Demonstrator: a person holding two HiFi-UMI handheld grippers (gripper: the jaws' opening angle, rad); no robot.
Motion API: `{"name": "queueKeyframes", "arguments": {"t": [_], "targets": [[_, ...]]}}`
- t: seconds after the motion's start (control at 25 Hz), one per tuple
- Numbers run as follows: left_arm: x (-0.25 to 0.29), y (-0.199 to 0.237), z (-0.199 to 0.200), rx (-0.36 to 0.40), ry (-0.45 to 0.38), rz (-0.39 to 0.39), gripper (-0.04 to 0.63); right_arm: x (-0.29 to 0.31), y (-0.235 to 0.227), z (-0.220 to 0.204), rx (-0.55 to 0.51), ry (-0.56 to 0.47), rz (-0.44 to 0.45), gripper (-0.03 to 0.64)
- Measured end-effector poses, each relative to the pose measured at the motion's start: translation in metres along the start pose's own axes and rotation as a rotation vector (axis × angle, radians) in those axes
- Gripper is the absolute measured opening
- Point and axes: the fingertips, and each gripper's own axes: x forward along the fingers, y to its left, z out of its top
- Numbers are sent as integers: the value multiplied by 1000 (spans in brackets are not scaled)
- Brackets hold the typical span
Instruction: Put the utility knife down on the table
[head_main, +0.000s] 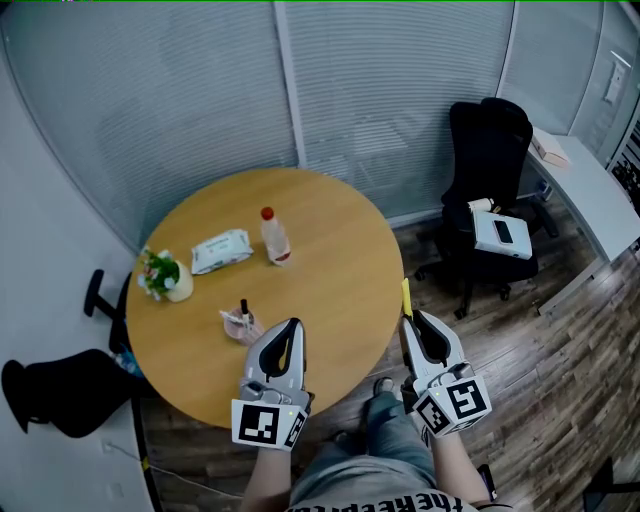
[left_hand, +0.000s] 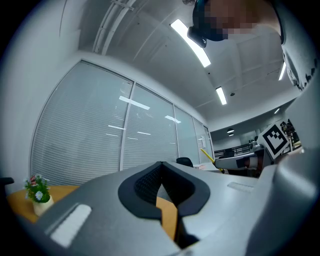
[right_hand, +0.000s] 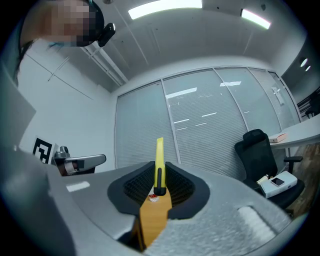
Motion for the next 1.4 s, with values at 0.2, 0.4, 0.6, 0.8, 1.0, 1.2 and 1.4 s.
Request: {"name": "queueKeyframes", "arguments": {"t": [0.2, 0.4, 0.6, 0.8, 1.0, 1.2, 1.4], "targets": [[20, 6, 0, 5, -5, 10, 12, 20, -14, 4, 6, -6, 12, 66], [47, 12, -4, 4, -6, 28, 11, 45, -33, 5, 7, 3, 36, 66], [77, 18, -6, 3, -12, 52, 11, 72, -53, 10, 7, 3, 64, 66], [105, 22, -10, 1, -13, 76, 12, 96, -74, 13, 6, 11, 89, 66], [130, 23, -13, 3, -15, 103, 12, 116, -93, 15, 9, 17, 119, 66], [150, 26, -15, 3, -24, 141, 14, 135, -109, 17, 13, 27, 153, 66], [164, 30, -17, 13, -24, 192, 14, 155, -123, 15, 16, 42, 199, 66]]}}
